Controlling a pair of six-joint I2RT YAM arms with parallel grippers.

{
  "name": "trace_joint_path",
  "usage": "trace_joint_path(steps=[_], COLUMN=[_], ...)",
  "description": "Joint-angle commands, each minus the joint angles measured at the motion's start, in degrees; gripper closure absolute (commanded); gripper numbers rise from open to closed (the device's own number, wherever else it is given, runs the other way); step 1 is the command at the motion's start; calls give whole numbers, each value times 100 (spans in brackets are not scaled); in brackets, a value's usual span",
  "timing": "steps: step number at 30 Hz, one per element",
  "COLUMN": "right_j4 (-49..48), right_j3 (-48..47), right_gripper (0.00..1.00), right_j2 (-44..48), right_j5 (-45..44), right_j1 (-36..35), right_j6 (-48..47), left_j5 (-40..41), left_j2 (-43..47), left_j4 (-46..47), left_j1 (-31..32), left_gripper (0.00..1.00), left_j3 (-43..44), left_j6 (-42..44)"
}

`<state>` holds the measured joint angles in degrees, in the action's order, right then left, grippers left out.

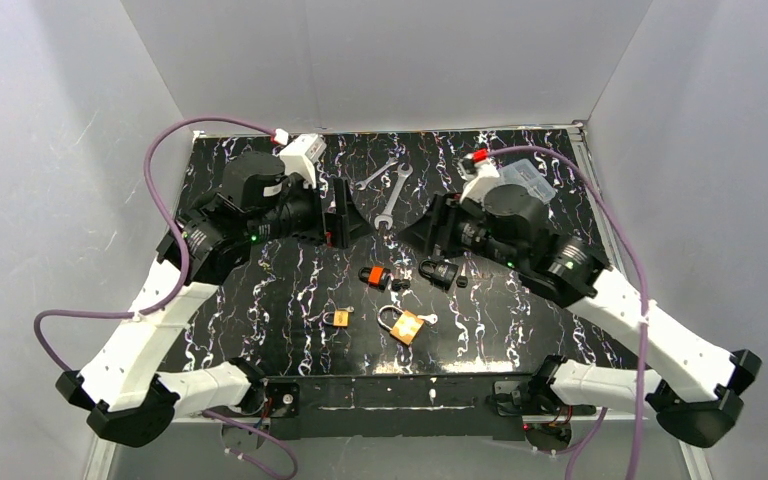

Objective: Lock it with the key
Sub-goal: Reset both arms

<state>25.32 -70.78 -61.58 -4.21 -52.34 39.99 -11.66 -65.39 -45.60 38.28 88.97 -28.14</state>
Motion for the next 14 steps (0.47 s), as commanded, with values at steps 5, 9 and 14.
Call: trace_joint_path(steps=[5,9,14], right_j4=[367,358,338], right_j3=[85,126,171], right_gripper=[31,30,29], right_j2=[800,854,874], right_j5=[-770,-791,-815], right_j1=[56,57,57], right_j6=[-251,-273,-282], left_j5=[649,579,644], left_j2=[194,211,284], left_j4=[-364,-310,-324], left_j1=[6,5,9], left_gripper=[2,2,2], left_j3=[95,32,-38], left_j6=[248,319,344])
